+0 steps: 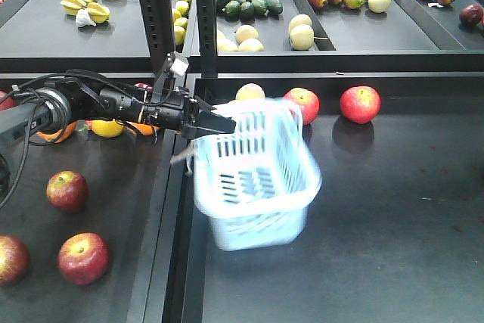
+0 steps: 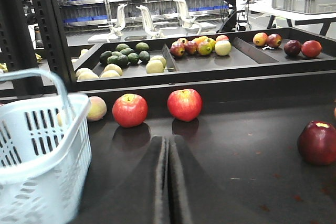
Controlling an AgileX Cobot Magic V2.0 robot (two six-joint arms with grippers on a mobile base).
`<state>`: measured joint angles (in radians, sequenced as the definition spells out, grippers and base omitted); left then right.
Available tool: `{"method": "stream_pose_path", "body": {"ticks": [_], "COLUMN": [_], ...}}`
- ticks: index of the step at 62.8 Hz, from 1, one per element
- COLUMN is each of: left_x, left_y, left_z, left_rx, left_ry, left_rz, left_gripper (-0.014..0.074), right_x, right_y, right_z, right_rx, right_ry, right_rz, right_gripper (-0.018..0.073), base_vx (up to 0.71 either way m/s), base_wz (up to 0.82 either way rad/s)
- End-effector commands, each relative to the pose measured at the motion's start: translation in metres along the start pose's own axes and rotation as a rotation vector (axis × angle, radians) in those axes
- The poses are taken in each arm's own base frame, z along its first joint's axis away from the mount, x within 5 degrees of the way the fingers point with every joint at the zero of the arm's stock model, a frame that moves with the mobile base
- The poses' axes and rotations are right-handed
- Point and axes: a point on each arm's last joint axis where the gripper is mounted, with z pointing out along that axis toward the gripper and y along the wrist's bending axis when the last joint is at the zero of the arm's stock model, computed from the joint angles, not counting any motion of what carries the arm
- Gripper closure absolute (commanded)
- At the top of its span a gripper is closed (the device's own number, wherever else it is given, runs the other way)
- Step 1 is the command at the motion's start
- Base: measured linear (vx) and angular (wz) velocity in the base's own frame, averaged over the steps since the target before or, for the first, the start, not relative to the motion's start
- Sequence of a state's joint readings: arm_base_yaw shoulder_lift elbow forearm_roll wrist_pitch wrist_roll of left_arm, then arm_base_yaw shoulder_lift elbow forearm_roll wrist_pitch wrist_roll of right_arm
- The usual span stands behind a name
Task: Pick three apples into basket with both arms
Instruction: 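Lift the light-blue basket by its handle with the left gripper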
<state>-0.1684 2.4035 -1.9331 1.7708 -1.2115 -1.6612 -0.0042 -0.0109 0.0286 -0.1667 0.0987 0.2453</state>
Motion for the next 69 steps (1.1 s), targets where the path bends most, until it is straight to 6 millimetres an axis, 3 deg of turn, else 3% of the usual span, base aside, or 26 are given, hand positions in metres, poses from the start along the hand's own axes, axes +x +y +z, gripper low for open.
{"method": "stream_pose_path", "body": {"ticks": [1,3,16,37,49,55,69], "left_x": [-0.034,-0.034,-0.041,-0.090,-0.099,-0.089,-0.067], "left_y": [-0.025,-0.026,-0.040,-0.087,-0.137,-0.159,-0.231], "left_z": [-0.012,-0.012,-0.014,-0.032,-0.041,-0.048,-0.079], "left_rx": [0.057,0.069,0.149,0.148,0.172,0.179,0.156], "left_ry": [-0.022,-0.020,-0.008,-0.014,-0.001,0.017,0.018], "left_rz": [0.068,0.069,-0.022,-0.240,-0.229,-0.270,-0.308], "left_gripper": [0.0548,0.0608,0.0604,0.0604,0.0604,0.0604,0.0604], "right_x": [-0.002,-0.002,-0.002,-0.002,-0.002,-0.002,-0.002], "right_y": [0.001,0.001,0.001,0.001,0.001,0.001,0.001], "right_z": [0.000,0.000,0.000,0.000,0.000,0.000,0.000], "right_rx": [-0.011,-0.011,-0.011,-0.011,-0.011,-0.011,-0.011], "right_ry": [-0.069,-0.069,-0.069,-0.069,-0.069,-0.069,-0.069], "right_rz": [-0.017,-0.017,-0.017,-0.017,-0.017,-0.017,-0.017], "right_gripper": [0.0561,0.0561,0.0561,0.0561,0.0561,0.0561,0.0561], "base_vx": [0.00,0.00,0.00,0.00,0.00,0.00,0.00], "base_wz": [0.00,0.00,0.00,0.00,0.00,0.00,0.00]}}
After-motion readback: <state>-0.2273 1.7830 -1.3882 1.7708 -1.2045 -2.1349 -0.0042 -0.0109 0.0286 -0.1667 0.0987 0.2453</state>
